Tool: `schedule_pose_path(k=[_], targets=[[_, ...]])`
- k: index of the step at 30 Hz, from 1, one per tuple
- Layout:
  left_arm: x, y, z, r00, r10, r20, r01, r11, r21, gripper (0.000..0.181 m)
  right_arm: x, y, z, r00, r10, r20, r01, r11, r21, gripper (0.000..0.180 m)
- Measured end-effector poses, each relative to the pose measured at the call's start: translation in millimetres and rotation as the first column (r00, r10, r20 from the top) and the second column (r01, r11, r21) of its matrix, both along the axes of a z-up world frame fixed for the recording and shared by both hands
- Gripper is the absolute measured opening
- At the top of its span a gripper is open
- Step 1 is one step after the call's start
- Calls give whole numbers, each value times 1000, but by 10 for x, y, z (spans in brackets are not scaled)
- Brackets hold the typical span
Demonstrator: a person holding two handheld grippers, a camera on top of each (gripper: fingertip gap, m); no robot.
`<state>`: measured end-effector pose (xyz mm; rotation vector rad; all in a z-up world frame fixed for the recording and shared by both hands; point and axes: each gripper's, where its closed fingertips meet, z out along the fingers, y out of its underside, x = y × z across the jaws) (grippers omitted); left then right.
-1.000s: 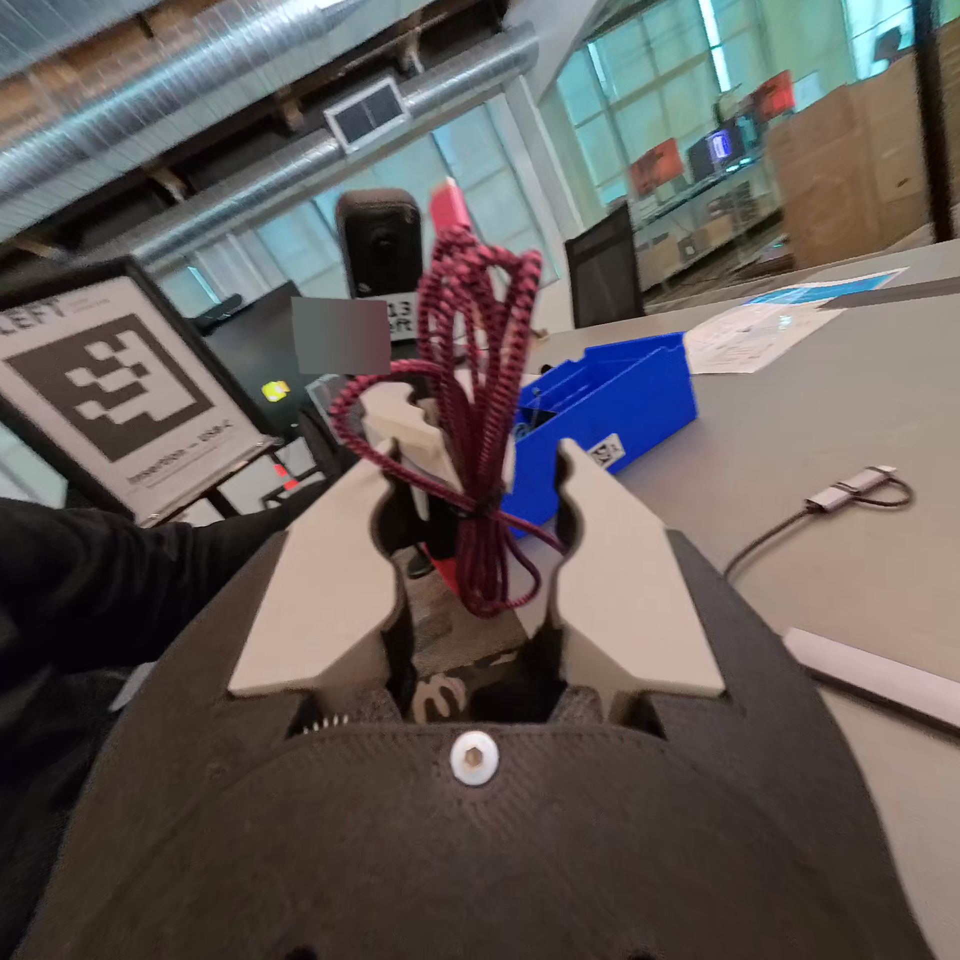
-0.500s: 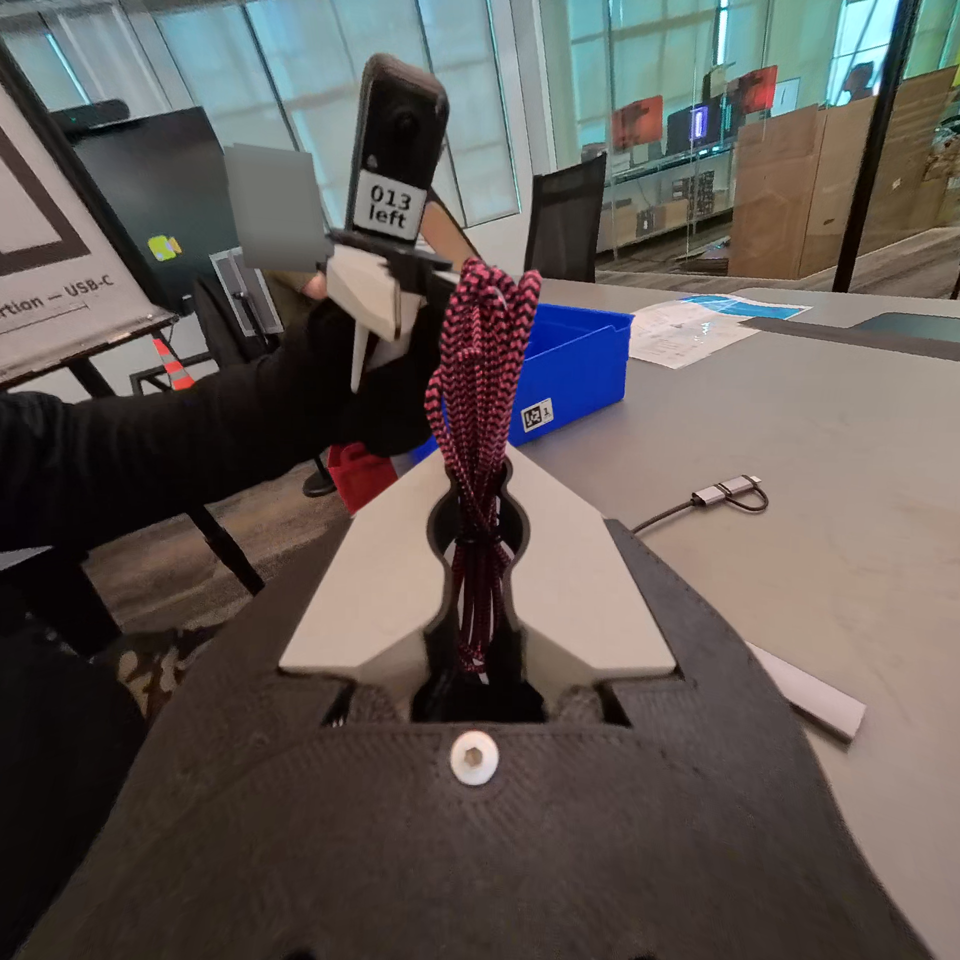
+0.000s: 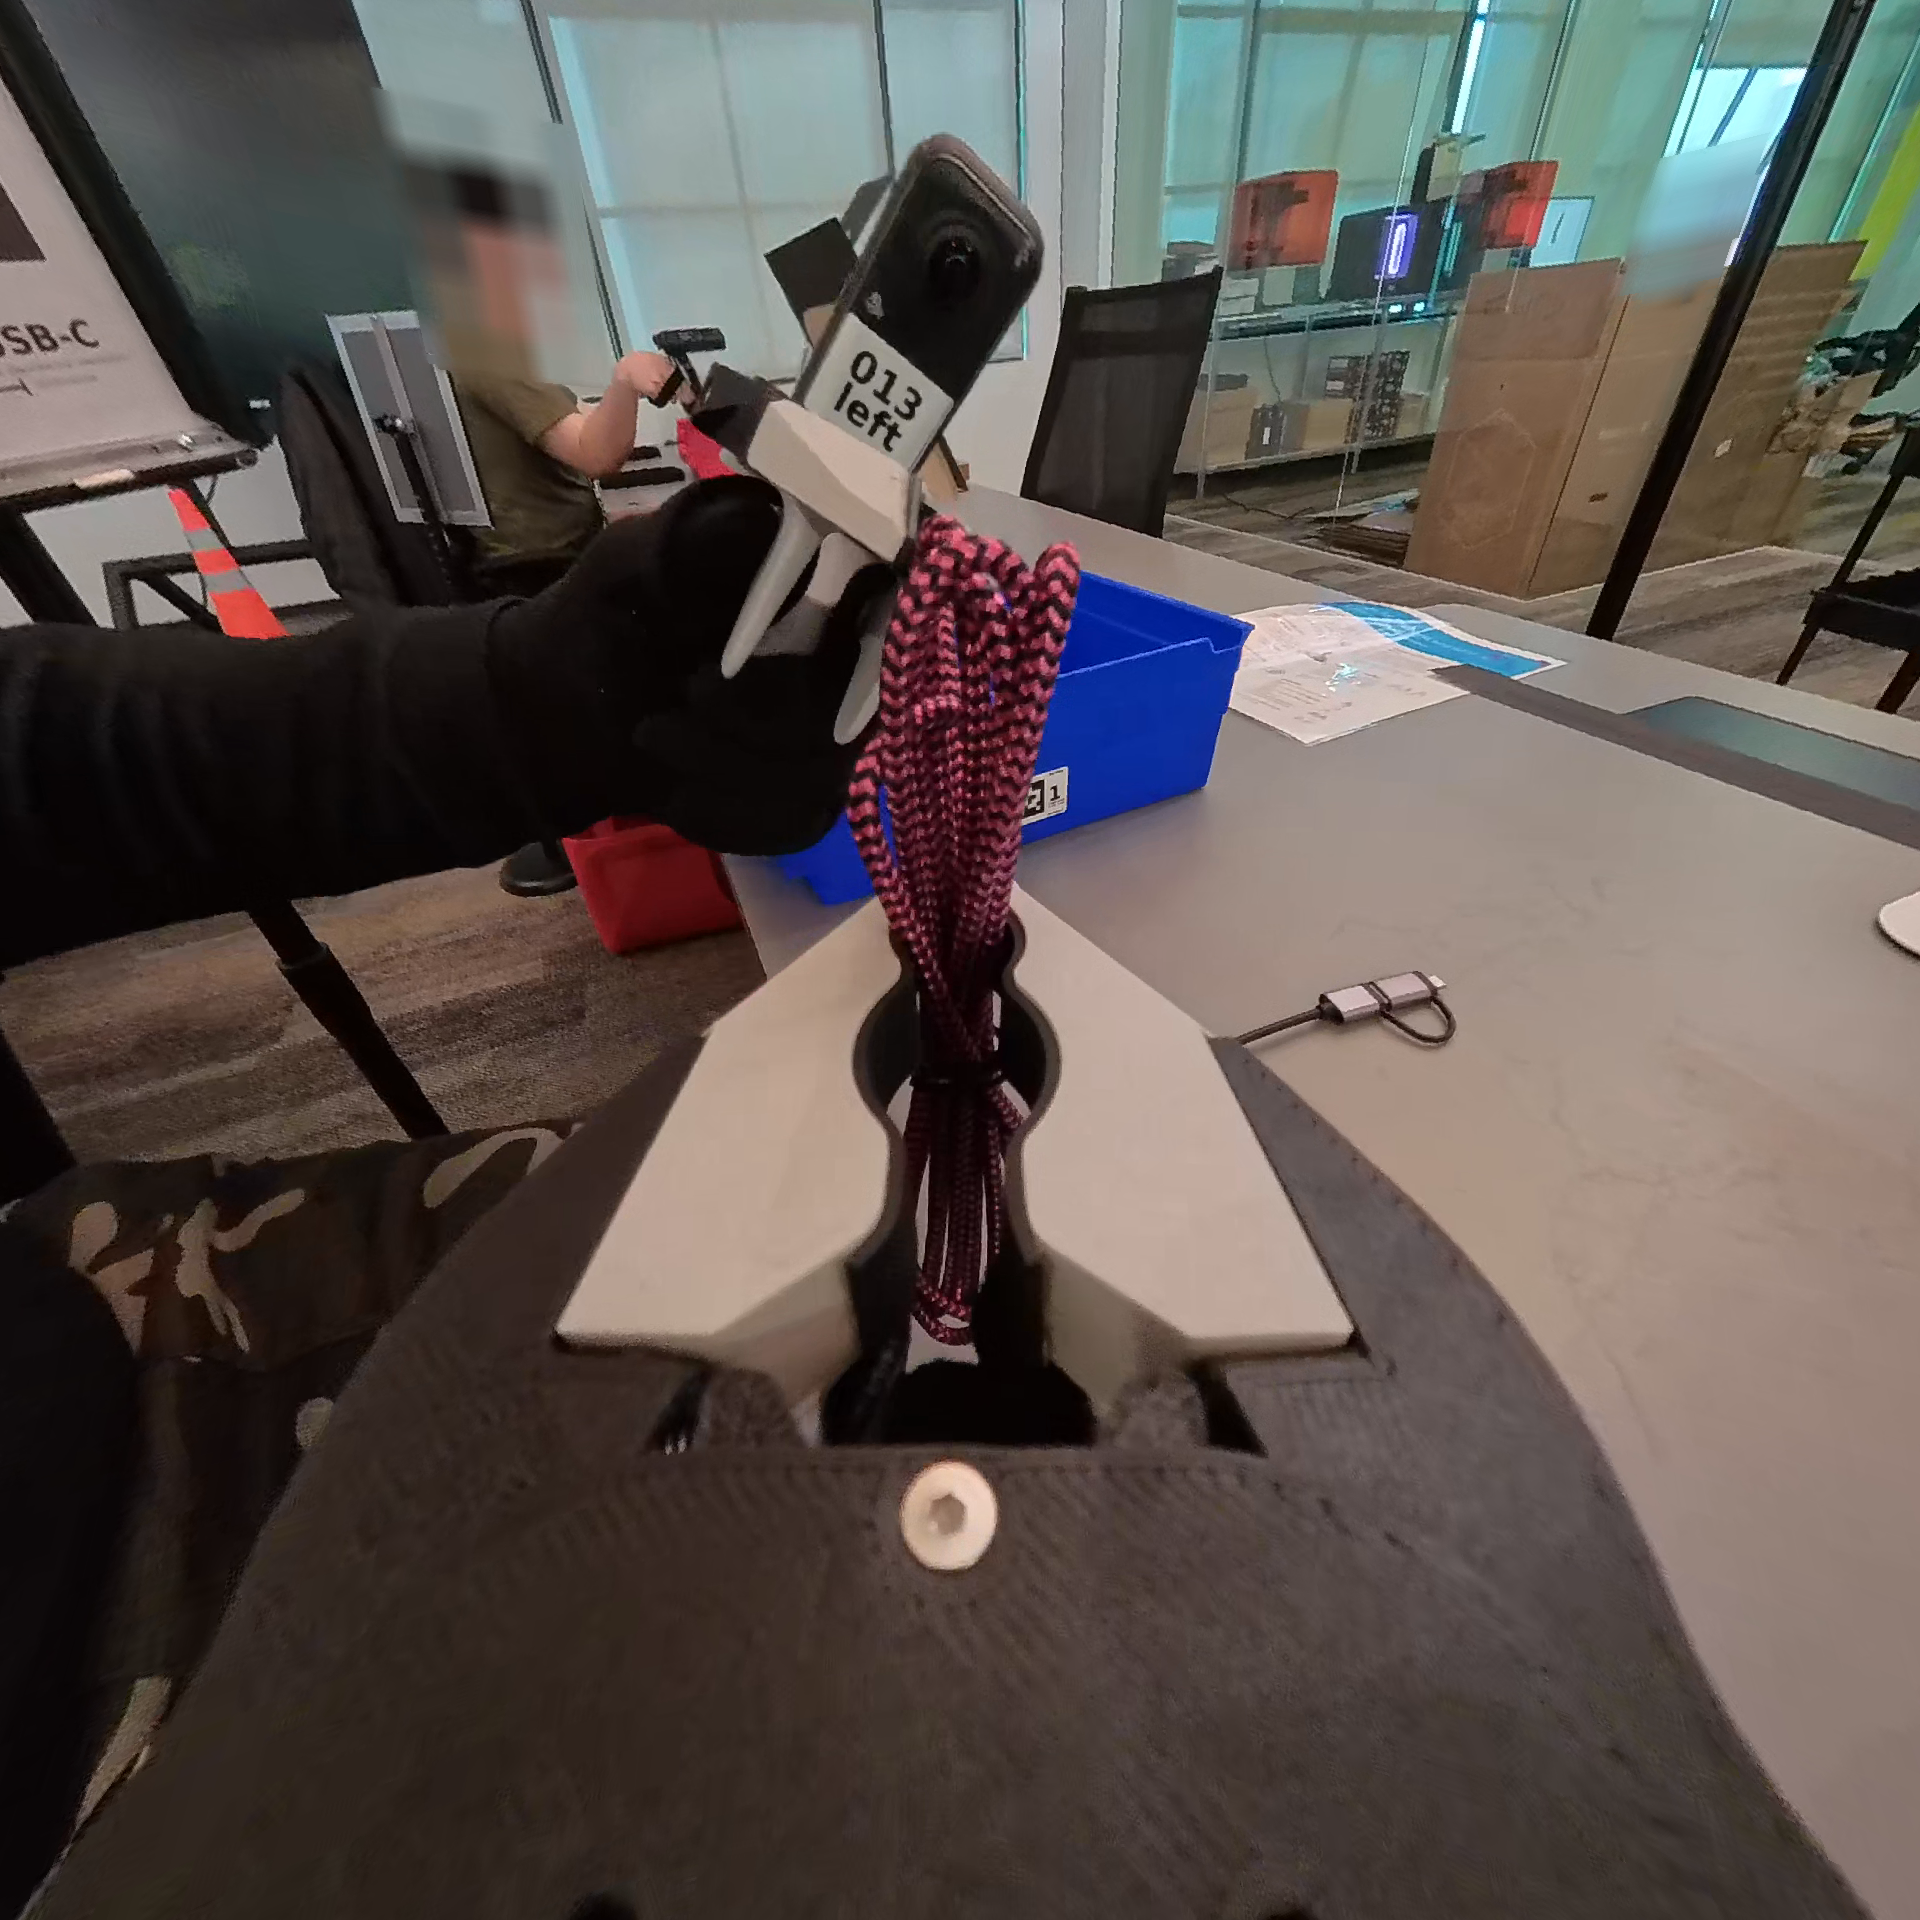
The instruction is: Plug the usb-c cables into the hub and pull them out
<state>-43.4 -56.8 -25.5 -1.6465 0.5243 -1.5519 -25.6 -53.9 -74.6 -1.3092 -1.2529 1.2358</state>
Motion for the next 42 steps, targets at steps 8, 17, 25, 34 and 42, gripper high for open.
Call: schedule_pose_path(k=[8,17,25,34,42], targets=[[-2,-5,12,997,-28,77,32,998,-48,5,4,6,-13,1000,-17,21,16,998,68,5],[-2,30,0,999,36,32,-36,999,-3,3,-11,42,-52,997,-56,44,50,989,138,10],[-82,188,-2,982,136,132,-126,989,-84,3,144,329,148,976,-219,-8,215,949,230,53],[119,200,-97,981,131,141,-111,984,-138,3,-69,-30,487,961,-269,-63,254,767,590,37],[285,75,-19,968,30,251,19,982,-188,4,34,111,387,966,-247,-76,243,766,596,17]])
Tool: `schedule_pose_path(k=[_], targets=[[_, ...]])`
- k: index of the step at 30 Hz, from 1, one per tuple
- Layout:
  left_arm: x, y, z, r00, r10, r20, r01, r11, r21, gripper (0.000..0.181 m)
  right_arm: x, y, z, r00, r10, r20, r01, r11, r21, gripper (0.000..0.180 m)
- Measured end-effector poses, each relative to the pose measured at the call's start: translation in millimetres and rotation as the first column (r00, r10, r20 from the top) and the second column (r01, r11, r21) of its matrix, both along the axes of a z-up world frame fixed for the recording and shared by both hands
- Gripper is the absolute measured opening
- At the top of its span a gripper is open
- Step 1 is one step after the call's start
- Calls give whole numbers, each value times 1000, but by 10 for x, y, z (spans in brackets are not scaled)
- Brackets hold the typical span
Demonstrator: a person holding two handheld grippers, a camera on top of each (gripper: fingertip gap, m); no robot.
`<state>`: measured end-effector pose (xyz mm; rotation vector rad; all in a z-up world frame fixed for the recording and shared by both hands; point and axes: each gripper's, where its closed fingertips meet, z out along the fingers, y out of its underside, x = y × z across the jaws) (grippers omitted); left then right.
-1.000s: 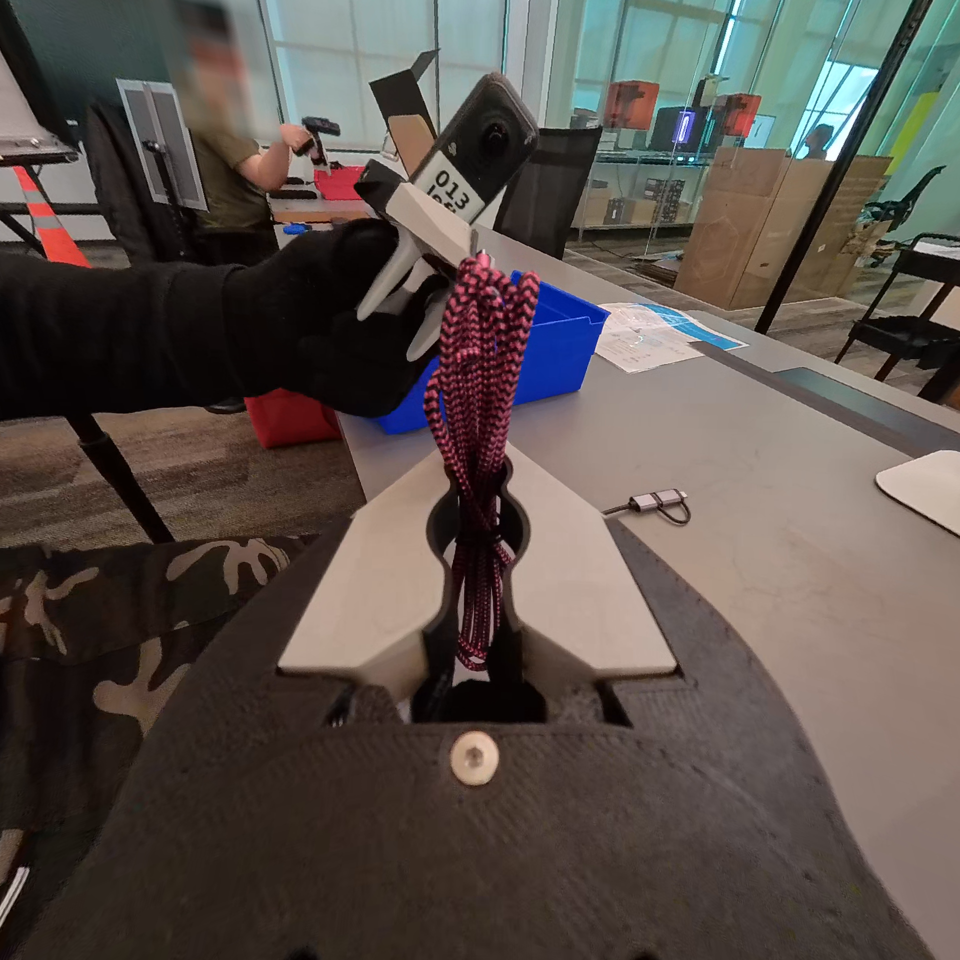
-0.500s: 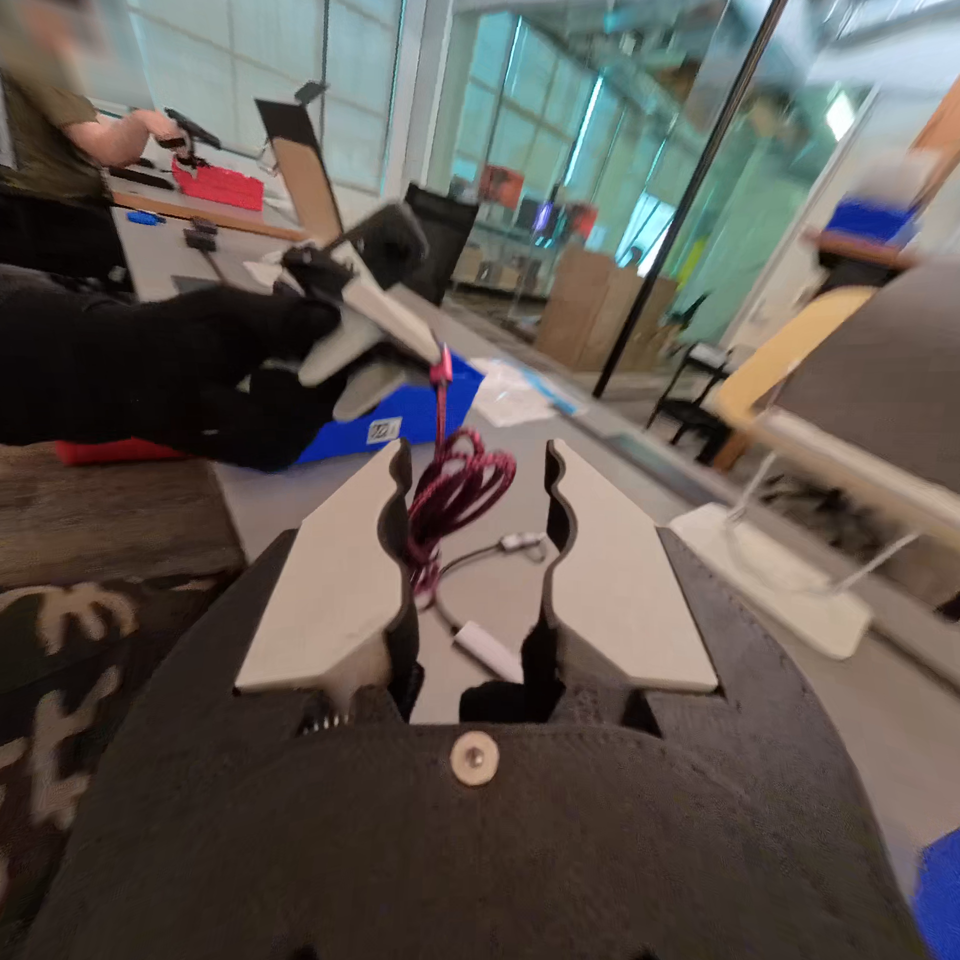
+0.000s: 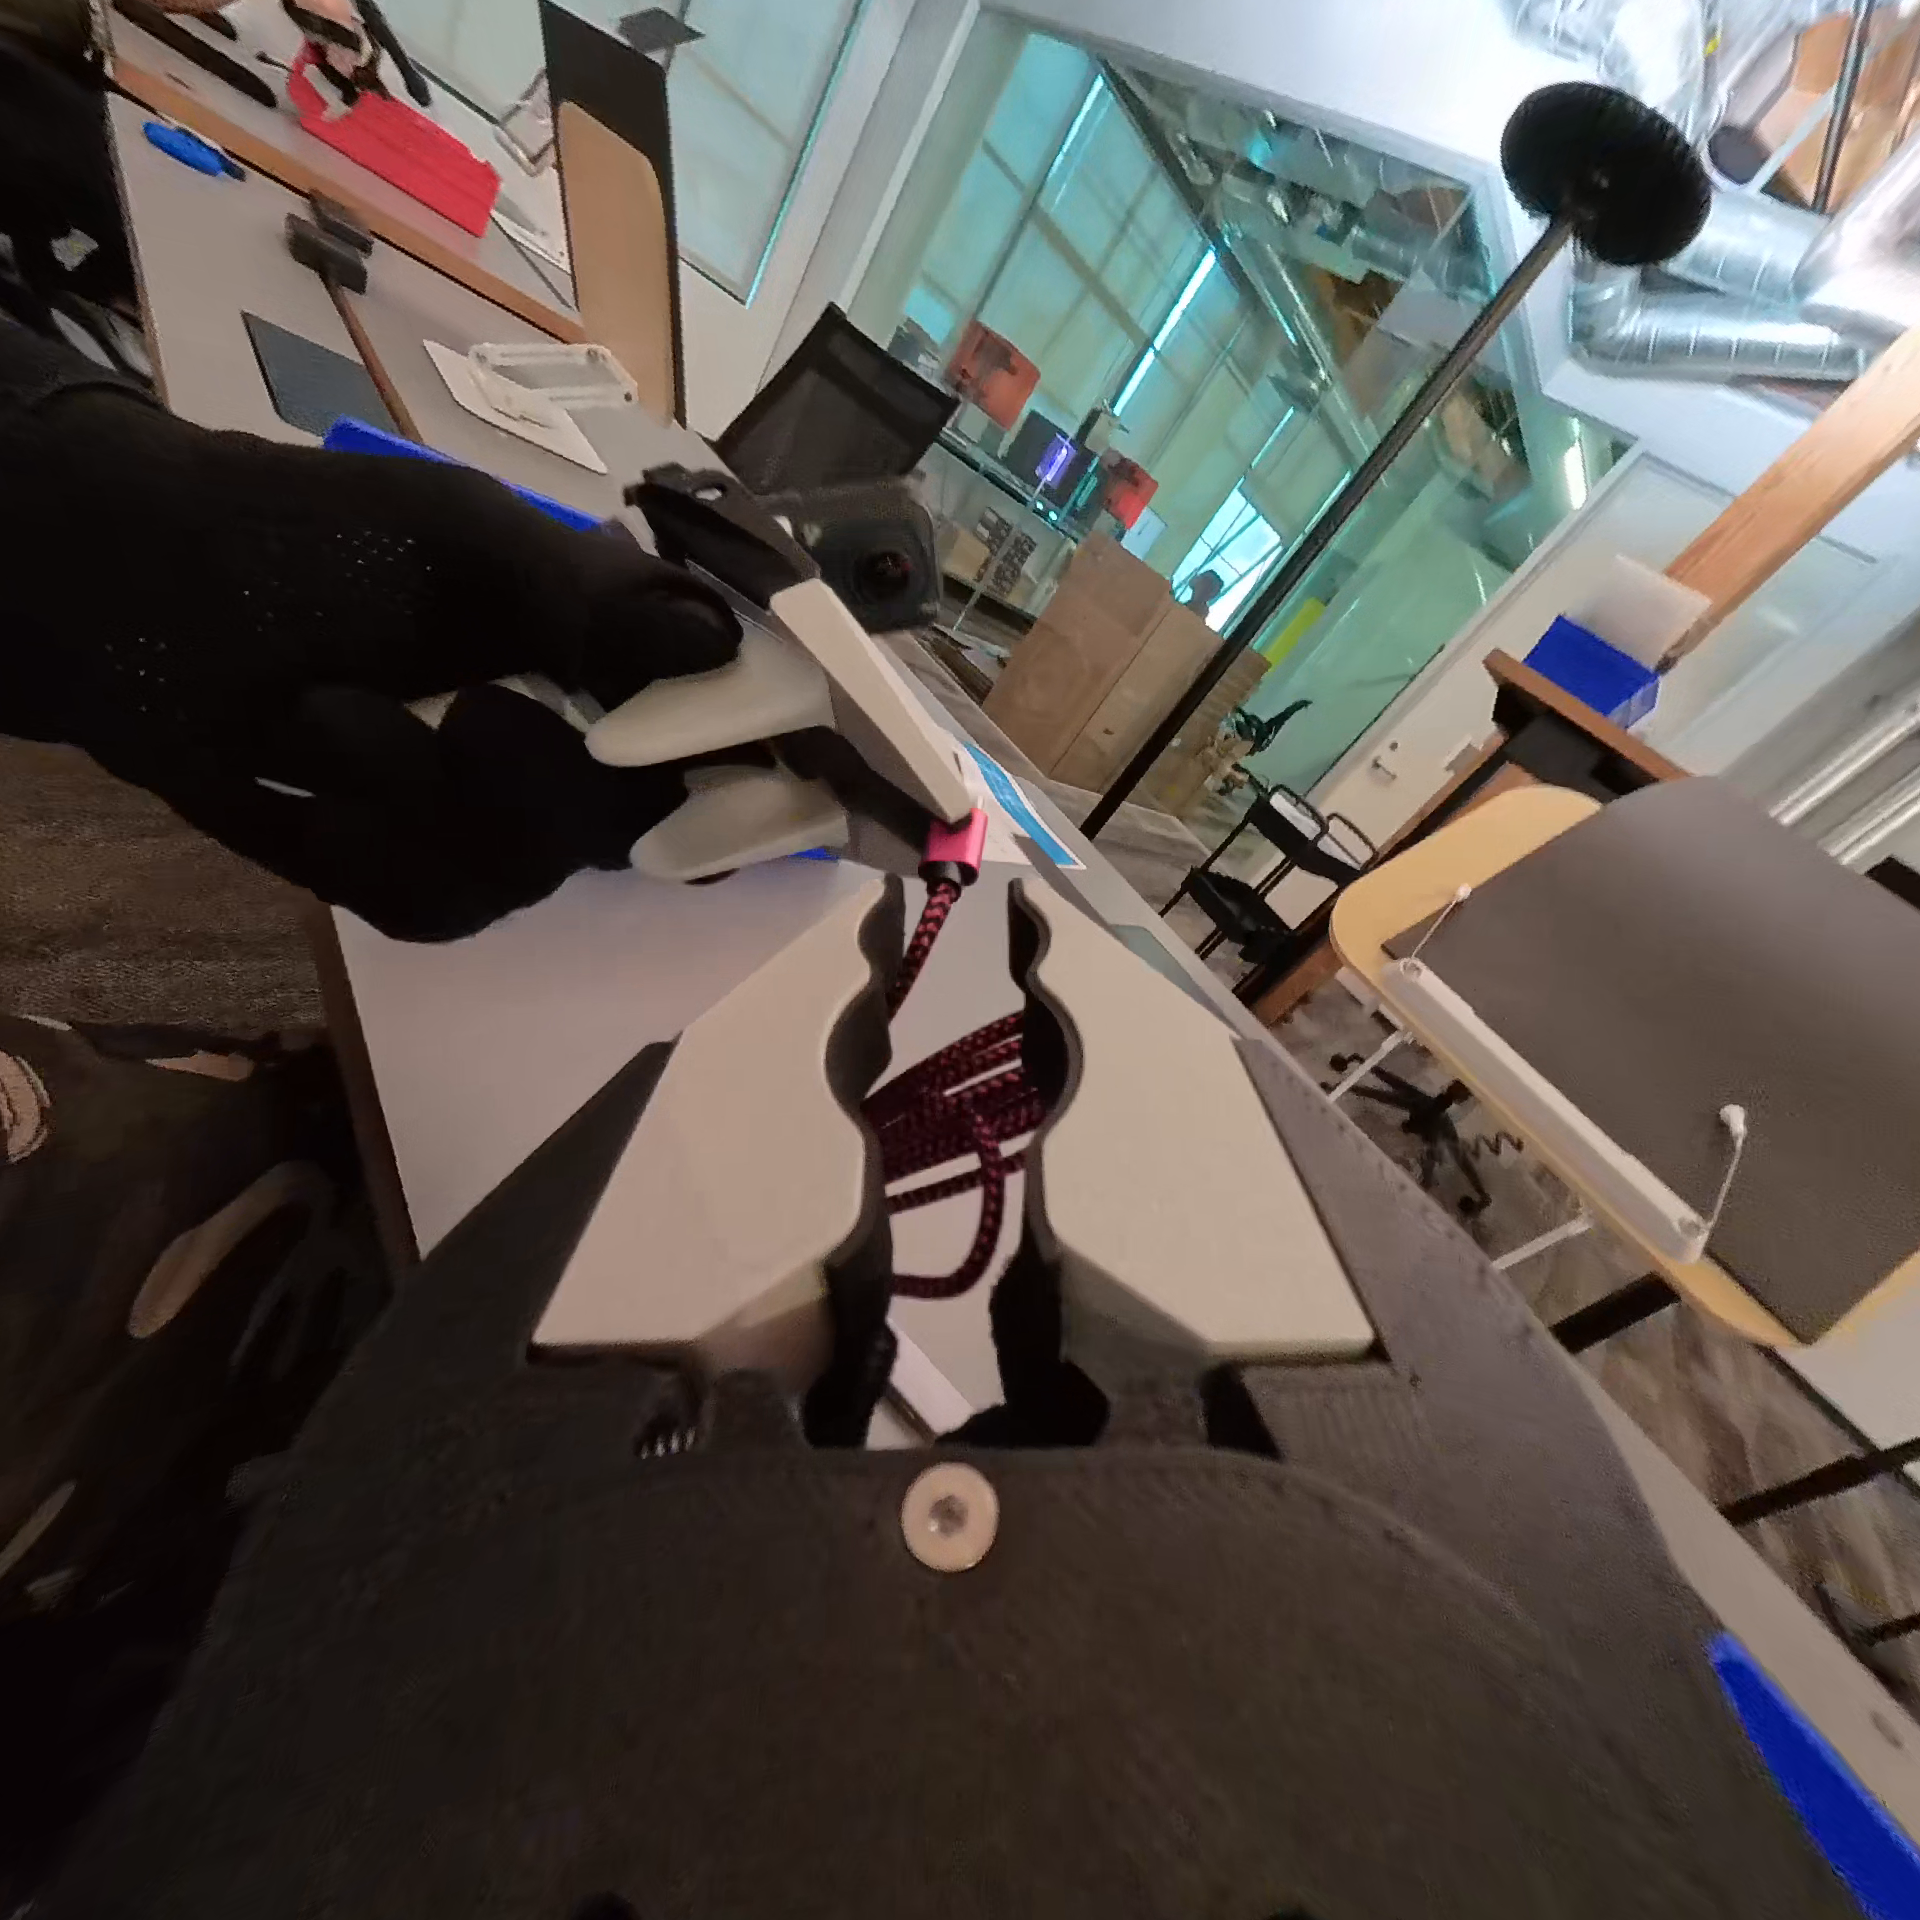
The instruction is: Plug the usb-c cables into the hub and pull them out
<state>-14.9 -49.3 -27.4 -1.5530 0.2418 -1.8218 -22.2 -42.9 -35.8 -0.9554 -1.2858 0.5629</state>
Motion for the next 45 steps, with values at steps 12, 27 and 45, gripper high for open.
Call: schedule_pose_path(k=[12,27,45], targets=[[98,-117,88,976,-105,193,114,993,-35,4,42,-131,125,1000,-22,0,22,987,158,10],[122,-185,59,959,-162,231,178,983,-50,4,40,-207,126,999,-8,35,-1,971,238,9],[113,-191,25,959,-171,226,184,982,-40,4,61,-231,79,998,24,63,-38,970,241,10]])
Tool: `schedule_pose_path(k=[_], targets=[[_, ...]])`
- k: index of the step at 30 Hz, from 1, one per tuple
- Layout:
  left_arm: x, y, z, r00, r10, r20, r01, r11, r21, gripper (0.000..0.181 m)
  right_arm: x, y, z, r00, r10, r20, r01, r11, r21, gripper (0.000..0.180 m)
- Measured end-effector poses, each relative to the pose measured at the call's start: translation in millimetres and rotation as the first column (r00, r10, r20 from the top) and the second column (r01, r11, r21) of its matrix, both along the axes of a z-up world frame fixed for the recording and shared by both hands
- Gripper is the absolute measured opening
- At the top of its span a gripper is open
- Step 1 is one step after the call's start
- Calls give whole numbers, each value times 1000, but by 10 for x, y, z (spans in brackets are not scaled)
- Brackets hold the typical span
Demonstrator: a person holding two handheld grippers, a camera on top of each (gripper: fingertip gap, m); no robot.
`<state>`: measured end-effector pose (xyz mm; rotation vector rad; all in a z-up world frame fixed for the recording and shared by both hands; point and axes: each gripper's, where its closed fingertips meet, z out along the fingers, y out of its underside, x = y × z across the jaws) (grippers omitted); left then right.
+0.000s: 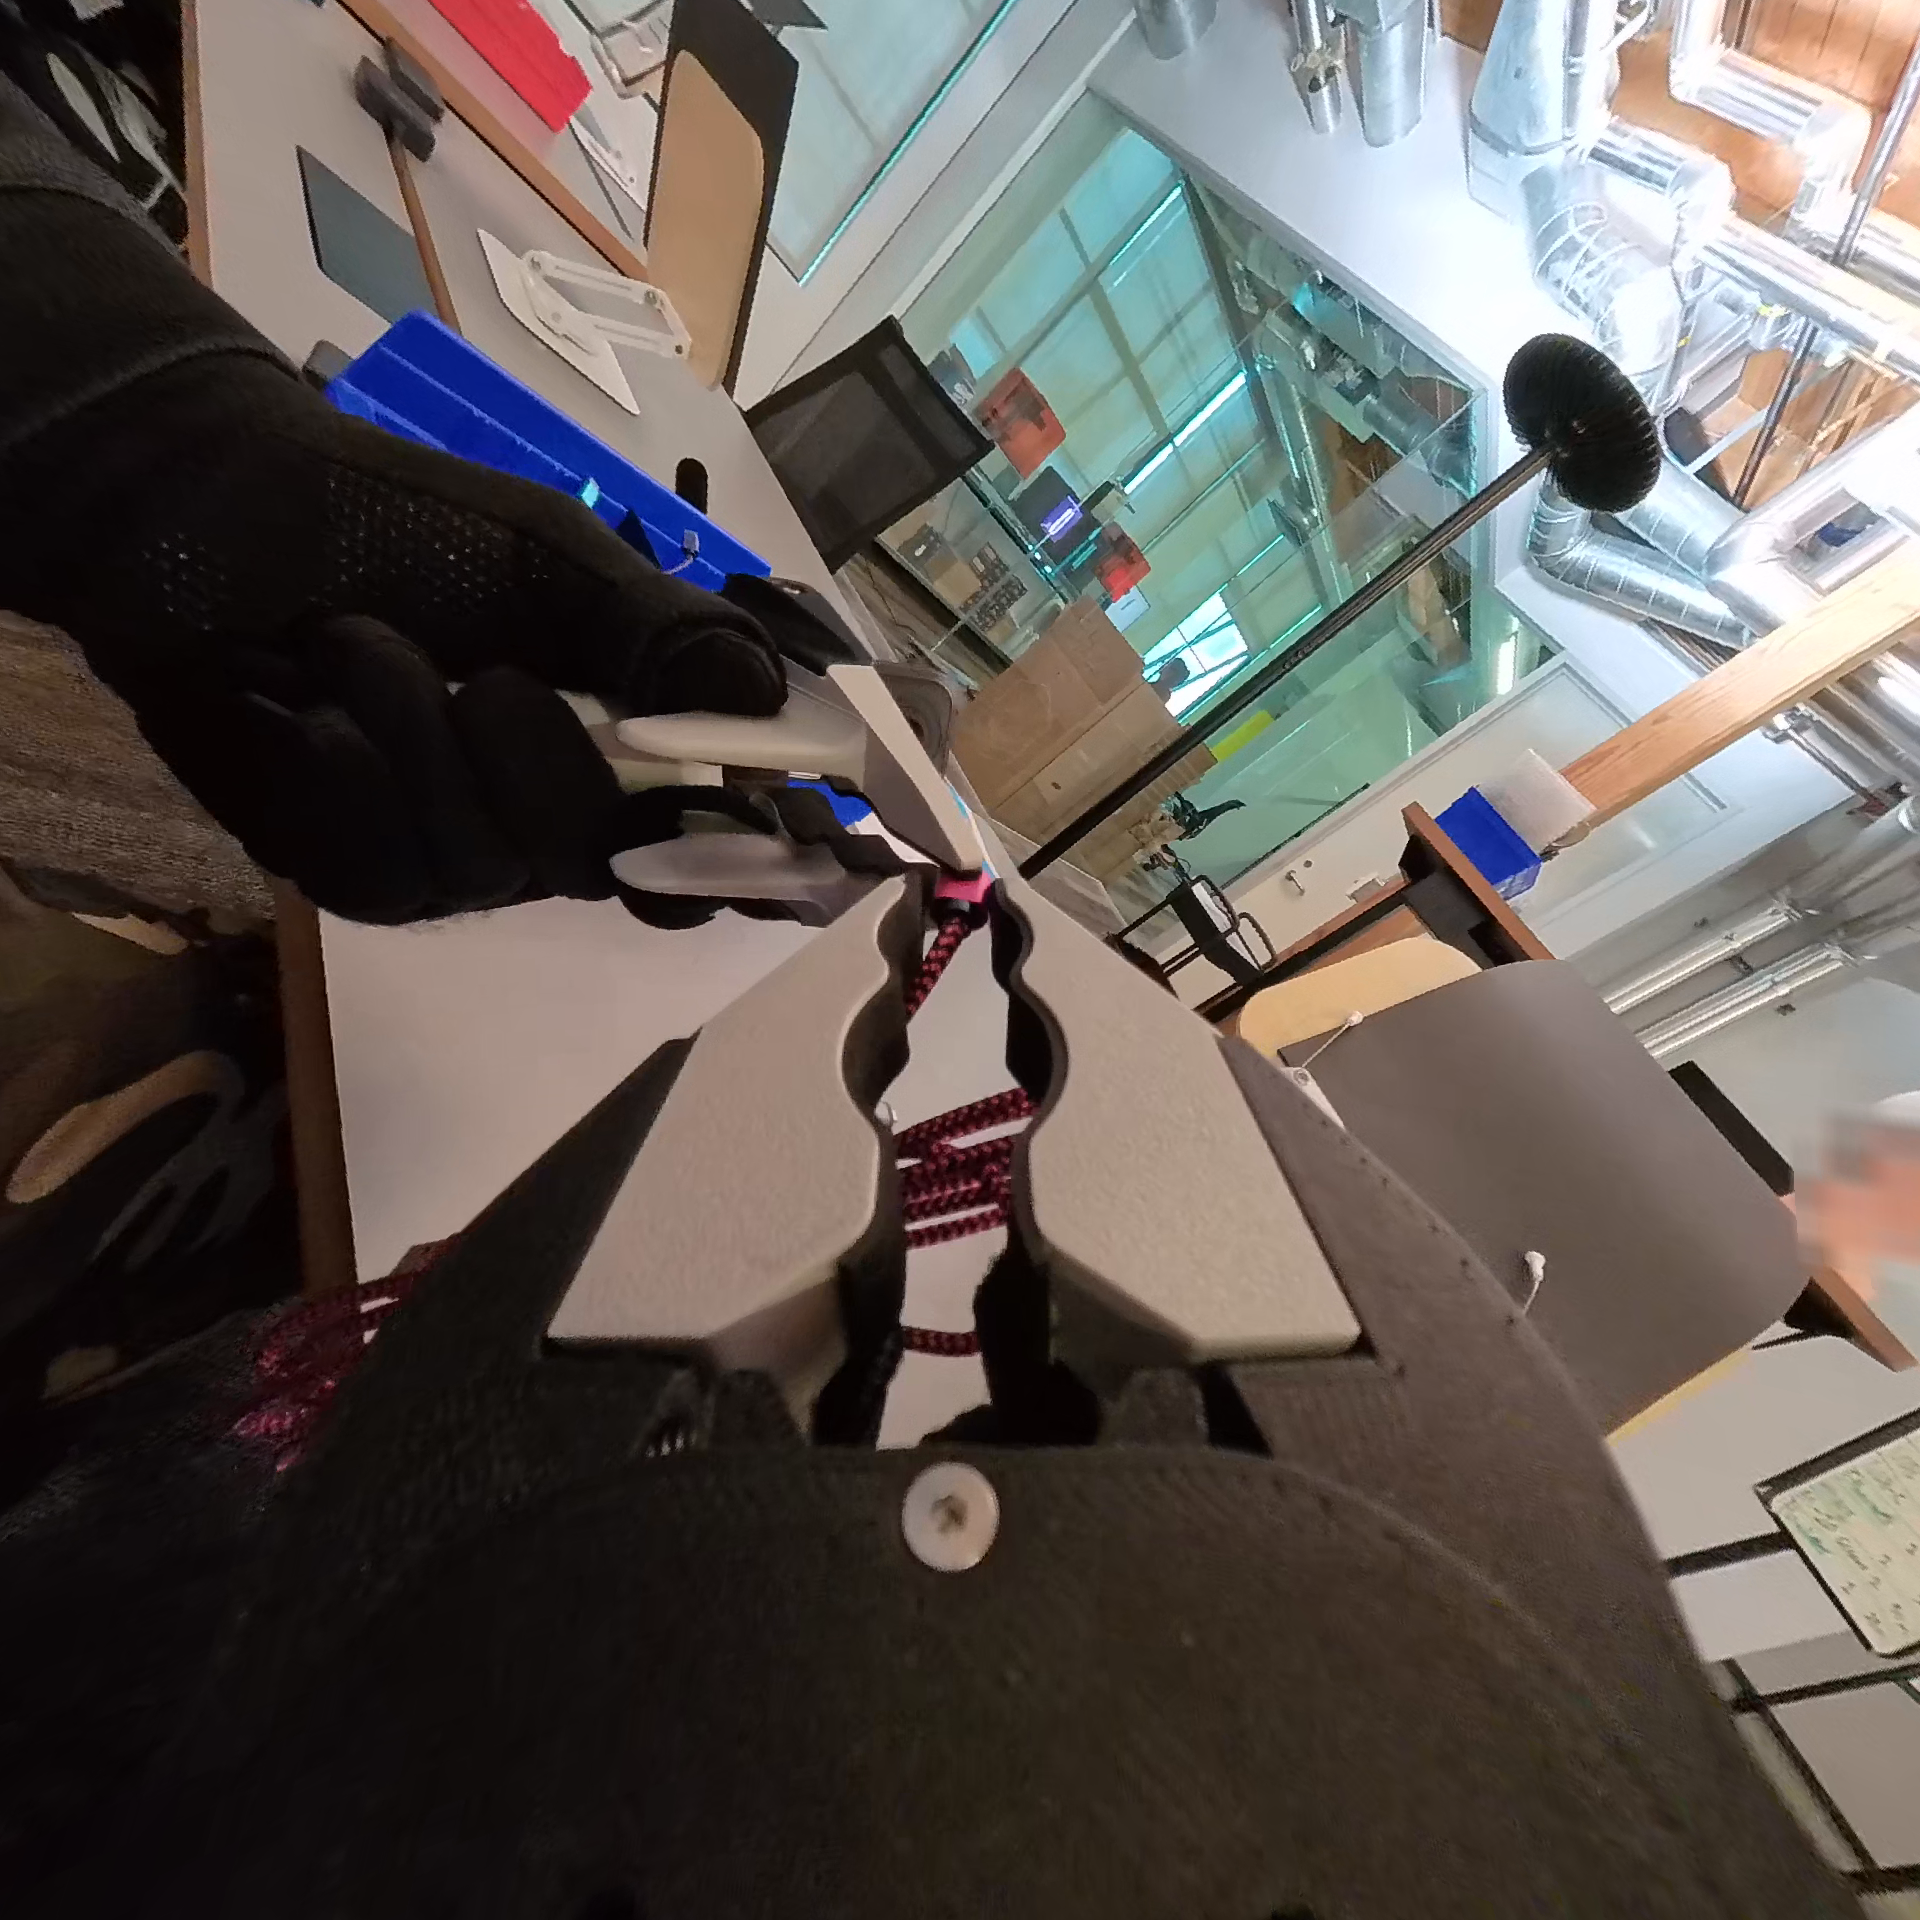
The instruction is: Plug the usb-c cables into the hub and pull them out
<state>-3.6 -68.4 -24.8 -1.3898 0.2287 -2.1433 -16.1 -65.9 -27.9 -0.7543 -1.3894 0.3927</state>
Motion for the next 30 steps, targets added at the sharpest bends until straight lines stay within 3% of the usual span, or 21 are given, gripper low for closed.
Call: schedule_pose_path(k=[9,15,23,27,30], targets=[[19,35,-46,1000,10,-3,-10,1000,-17,4,13,36,-52,999,-6,31,7,1000,-29,8],[-60,173,-131,994,96,-47,-98,995,-27,12,13,94,-115,999,-6,32,8,997,-79,9],[-178,292,-283,955,206,-215,-200,979,52,19,69,226,-121,1000,-29,2,29,989,-143,8],[-270,411,-593,812,316,-491,-248,948,199,16,193,420,-88,996,-77,-40,67,976,-207,8],[-382,546,-990,515,419,-748,-192,907,376,19,303,583,-90,990,-123,-62,104,963,-249,8]])
